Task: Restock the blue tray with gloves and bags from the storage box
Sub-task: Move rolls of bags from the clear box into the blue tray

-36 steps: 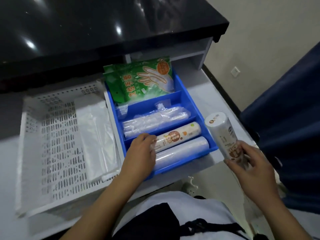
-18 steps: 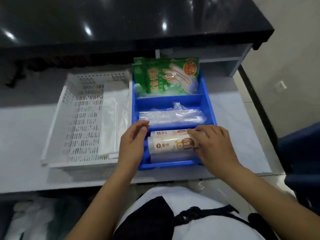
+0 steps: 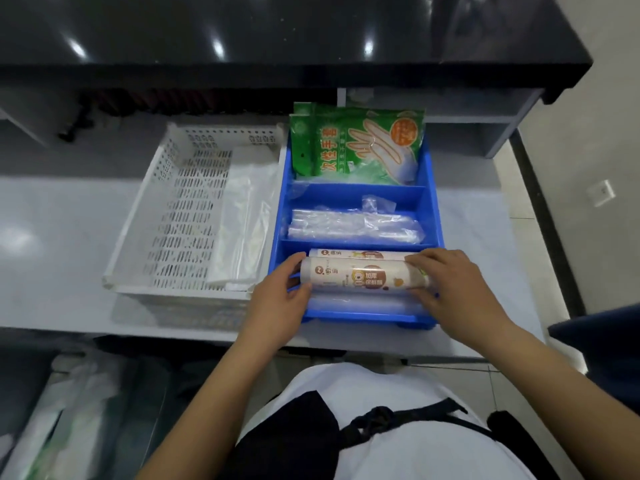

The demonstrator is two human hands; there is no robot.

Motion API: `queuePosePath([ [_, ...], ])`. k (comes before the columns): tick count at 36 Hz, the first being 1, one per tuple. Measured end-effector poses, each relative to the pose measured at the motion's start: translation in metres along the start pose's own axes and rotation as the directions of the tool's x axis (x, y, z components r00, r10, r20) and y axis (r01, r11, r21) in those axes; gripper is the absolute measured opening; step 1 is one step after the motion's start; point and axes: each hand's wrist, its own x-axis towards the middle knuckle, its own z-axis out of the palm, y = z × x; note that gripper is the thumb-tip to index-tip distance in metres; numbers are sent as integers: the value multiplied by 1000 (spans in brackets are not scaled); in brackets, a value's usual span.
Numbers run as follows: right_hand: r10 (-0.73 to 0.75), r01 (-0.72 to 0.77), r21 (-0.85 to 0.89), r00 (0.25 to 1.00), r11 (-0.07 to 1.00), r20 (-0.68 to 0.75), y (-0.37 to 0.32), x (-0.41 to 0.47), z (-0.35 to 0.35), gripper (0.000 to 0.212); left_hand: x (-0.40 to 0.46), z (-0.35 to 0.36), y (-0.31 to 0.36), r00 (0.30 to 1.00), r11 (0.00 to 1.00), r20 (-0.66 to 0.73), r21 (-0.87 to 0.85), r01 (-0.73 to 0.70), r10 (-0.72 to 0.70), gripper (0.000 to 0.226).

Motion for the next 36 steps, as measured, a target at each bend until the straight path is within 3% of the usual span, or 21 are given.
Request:
queuePosePath([
  [6,24,-20,36,992,999,-121,9,-7,16,49,2,5,0,998,1000,-49,7,-30,30,54],
  [16,22,-6,82,981,997,-194,16,-9,27,49,3,8,-3,999,991,-43,134,-27,33,40],
  [19,32,-6,129,979,992,-202,17,-11,28,49,4,13,1,999,996,-10,75,48,-47,49],
  [24,60,-15,229,980,973,-190,17,-18,25,49,15,18,24,948,944,23,-83,318,-318,74],
  [27,180,-81,419,963,904,-202,25,-29,23,54,26,17,33,901,891,65,-137,433,-428,78],
  [31,266,-133,706,961,695,-81,34,-46,23,56,31,17,39,886,856,161,-230,463,-436,39],
  [33,237,-129,768,971,627,-30,34,-51,25,59,31,18,37,894,857,151,-255,448,-423,34],
  [36,223,-137,782,975,608,-3,35,-54,31,59,29,20,37,894,849,131,-281,448,-428,35],
])
